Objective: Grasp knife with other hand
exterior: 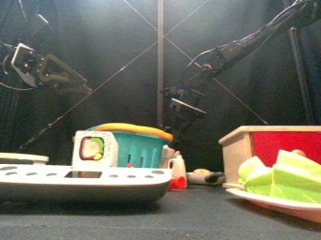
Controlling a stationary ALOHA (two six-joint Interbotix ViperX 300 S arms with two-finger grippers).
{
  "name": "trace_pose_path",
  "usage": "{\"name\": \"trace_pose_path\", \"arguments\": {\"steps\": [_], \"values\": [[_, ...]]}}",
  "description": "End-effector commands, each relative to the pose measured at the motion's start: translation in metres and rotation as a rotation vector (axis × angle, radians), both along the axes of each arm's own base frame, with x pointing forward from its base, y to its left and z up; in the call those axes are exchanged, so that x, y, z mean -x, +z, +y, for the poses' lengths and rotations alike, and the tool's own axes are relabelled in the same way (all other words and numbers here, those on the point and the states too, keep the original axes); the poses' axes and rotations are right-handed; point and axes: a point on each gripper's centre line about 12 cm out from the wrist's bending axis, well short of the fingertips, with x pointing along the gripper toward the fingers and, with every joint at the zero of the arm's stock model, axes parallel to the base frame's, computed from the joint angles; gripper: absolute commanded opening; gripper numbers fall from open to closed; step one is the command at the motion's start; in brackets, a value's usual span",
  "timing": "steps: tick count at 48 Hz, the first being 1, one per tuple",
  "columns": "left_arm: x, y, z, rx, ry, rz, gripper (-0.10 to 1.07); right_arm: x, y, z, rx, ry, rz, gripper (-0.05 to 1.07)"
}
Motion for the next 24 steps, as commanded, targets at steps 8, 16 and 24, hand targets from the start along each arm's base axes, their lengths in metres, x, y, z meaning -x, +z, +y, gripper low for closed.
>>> {"name": "trace_pose_path", "arguments": {"steps": [8,16,24], "values": [[-0.003,0.005,0.001,-0.002,0.001,-0.014,0.98,0.001,0.043,0.01,0.046,0.014,-0.075,0.42],[-0.002,0.005,0.001,-0.003,0.0,-0.013,0.98,0.004,0.06,0.027,0.054,0.039,-0.096,0.42],[-0.002,0.005,0.001,-0.004,0.0,-0.015,0.98,0.009,0.07,0.045,0.046,0.062,-0.08,0.42]]}}
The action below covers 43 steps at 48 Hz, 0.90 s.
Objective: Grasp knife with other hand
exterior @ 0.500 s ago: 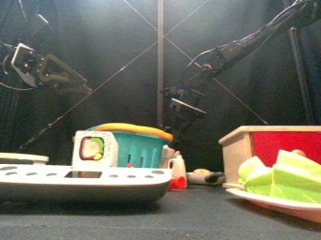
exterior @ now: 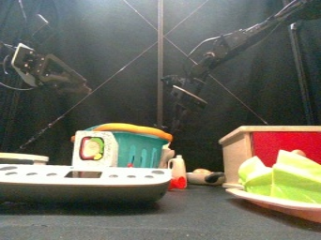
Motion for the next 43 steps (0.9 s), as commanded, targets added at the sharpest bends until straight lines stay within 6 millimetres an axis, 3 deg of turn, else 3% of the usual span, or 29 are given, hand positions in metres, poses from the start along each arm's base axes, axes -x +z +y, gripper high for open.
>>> {"name": "trace_pose_path", "arguments": {"steps": [1,15,29,43], "values": [[-0.002,0.005,0.001,-0.004,0.002,-0.015,0.98,0.006,0.031,0.016,0.023,0.022,-0.043,0.42],[-0.002,0.005,0.001,-0.002,0.003,-0.017,0.98,0.028,0.047,0.048,0.007,0.055,-0.048,0.42],[-0.002,0.005,0.002,0.011,0.009,-0.029,0.98,0.063,0.063,0.082,0.033,0.113,-0.132,0.42],[0.0,0.007,0.006,0.092,0.06,-0.081,0.98,0.089,0.077,0.119,0.133,0.242,-0.411,0.42]]}}
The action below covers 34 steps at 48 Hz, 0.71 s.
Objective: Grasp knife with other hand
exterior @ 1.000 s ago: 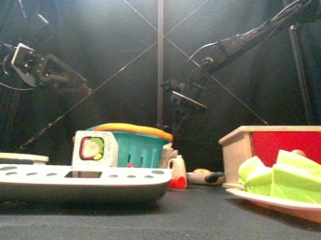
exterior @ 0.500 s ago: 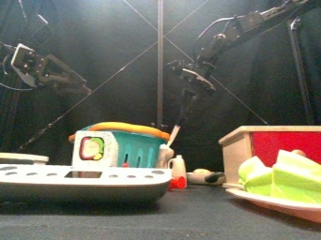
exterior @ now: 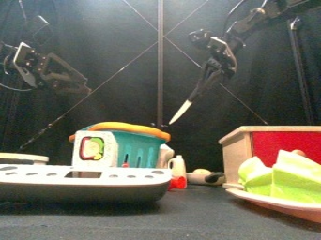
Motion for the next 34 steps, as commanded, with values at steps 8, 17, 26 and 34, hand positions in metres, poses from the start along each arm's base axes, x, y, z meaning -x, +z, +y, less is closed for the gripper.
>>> {"name": "trace_pose_path", "arguments": {"steps": [8,17,26,34], "values": [[0.002,0.003,0.001,0.017,0.016,-0.058,0.98,0.015,0.014,0.019,0.063,0.079,-0.242,0.42],[0.005,-0.004,-0.002,0.025,0.011,-0.058,0.98,0.011,0.007,0.029,0.082,0.134,-0.302,0.42],[0.003,-0.005,-0.014,0.01,-0.056,-0.051,0.98,0.003,0.002,0.049,0.129,0.242,-0.406,0.42],[0.0,-0.002,-0.027,-0.031,-0.133,-0.052,0.98,-0.008,-0.016,0.069,0.153,0.355,-0.466,0.42]]}}
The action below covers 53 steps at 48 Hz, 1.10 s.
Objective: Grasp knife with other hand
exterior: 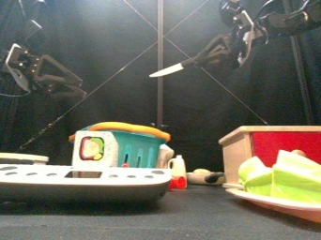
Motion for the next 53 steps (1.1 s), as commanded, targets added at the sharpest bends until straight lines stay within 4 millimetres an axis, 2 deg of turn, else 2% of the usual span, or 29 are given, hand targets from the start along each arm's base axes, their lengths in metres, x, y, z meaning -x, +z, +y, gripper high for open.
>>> {"name": "trace_pose_path", "arguments": {"steps": [1,14,22,38,53], "values": [[-0.005,0.009,-0.004,-0.02,-0.03,-0.031,0.98,-0.007,0.001,0.01,0.017,0.057,-0.064,0.42],[-0.007,0.012,-0.016,-0.024,-0.09,-0.044,0.98,-0.034,-0.027,0.012,0.037,0.116,-0.061,0.42],[-0.007,0.013,-0.016,-0.016,-0.088,-0.052,0.98,-0.048,-0.037,0.014,0.052,0.147,-0.053,0.42],[-0.014,0.023,-0.016,0.009,-0.08,-0.09,0.98,-0.056,-0.038,0.02,0.066,0.185,-0.073,0.42],[-0.044,0.028,-0.02,0.022,-0.1,-0.082,0.98,-0.064,-0.038,0.02,0.07,0.194,-0.083,0.42]]}}
